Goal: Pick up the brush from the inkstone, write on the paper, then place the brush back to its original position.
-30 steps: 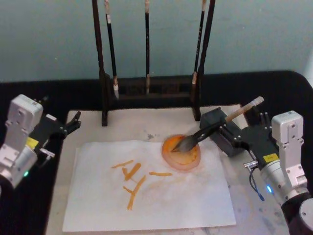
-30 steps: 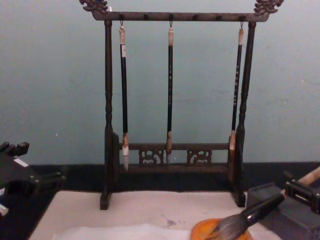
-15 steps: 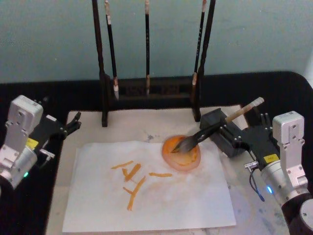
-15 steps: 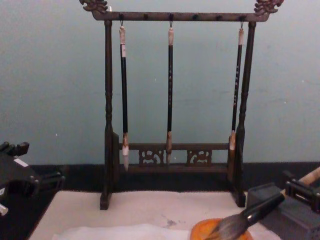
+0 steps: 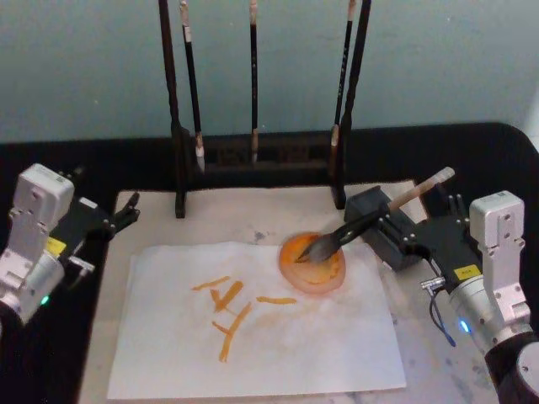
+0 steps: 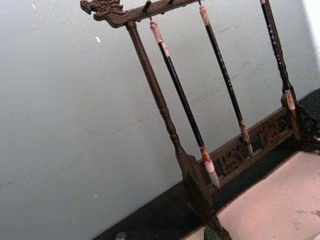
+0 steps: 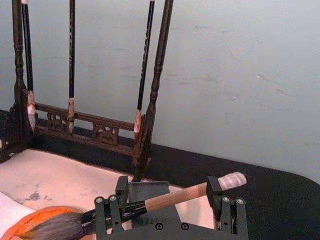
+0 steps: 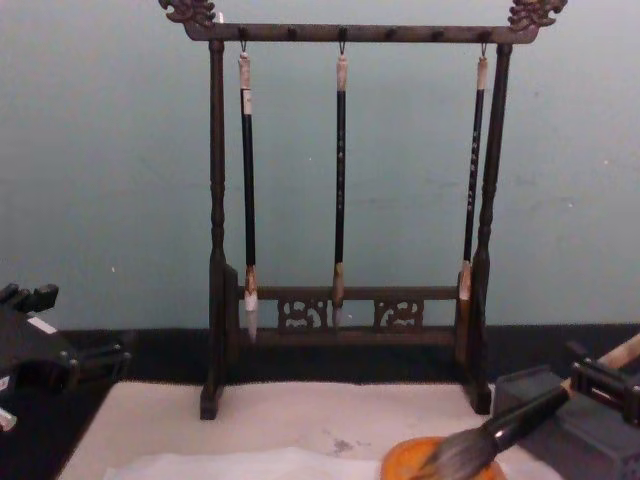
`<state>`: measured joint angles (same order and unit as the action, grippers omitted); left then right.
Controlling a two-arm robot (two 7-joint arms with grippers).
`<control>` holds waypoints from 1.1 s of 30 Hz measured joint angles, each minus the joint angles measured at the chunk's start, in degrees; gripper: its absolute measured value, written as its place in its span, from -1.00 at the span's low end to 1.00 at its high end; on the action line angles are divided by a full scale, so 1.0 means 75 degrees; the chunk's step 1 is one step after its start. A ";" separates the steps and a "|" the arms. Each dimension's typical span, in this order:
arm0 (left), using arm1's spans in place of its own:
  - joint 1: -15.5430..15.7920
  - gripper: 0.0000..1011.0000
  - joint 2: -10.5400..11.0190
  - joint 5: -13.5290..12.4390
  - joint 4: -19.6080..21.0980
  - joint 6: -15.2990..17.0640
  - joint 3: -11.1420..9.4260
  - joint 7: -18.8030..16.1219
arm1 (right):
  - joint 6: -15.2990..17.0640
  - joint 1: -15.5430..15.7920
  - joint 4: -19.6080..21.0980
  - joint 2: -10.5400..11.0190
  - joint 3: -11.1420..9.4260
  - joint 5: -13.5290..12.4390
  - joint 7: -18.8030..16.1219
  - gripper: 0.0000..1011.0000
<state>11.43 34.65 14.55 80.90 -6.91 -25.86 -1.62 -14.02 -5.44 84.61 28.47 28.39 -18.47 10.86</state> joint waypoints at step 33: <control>0.0000 1.00 0.0000 0.0000 0.0000 0.0000 0.0000 0.0000 | -0.0001 0.0000 -0.0001 0.0000 0.0000 -0.0005 0.0000 0.98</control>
<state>11.43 34.65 14.55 80.90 -6.91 -25.86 -1.62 -14.03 -5.44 84.61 28.47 28.39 -18.51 10.86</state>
